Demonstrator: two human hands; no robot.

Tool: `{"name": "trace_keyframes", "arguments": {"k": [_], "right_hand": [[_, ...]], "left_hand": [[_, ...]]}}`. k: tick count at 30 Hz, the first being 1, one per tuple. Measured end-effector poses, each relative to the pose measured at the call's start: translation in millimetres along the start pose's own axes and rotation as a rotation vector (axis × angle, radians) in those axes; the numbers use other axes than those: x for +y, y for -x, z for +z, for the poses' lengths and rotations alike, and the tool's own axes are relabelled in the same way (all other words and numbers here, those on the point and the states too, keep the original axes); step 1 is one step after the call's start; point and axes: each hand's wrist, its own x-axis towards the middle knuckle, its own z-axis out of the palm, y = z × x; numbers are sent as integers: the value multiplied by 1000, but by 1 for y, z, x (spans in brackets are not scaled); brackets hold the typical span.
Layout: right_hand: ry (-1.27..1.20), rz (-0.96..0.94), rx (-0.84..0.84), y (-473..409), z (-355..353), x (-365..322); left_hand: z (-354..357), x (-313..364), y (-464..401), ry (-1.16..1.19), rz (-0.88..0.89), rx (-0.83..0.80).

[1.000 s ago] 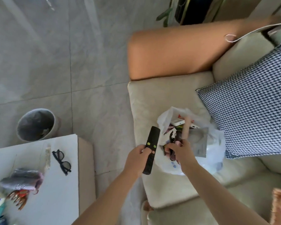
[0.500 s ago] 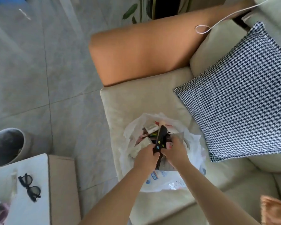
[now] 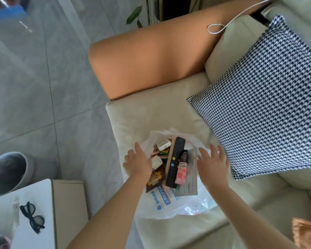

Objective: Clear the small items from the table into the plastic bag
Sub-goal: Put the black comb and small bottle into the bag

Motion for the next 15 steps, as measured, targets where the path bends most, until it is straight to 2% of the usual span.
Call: {"name": "trace_keyframes", "arguments": {"k": [2, 8, 12, 15], "right_hand": [[-104, 69, -89, -2, -1, 6], [-480, 62, -23, 3, -15, 15], [-557, 109, 24, 12, -34, 29], [-596, 156, 102, 21, -54, 44]], "left_hand": [[2, -1, -2, 104, 14, 10], [-19, 8, 17, 332, 195, 80], [-53, 13, 27, 486, 234, 116], [-85, 17, 34, 517, 275, 187]]}}
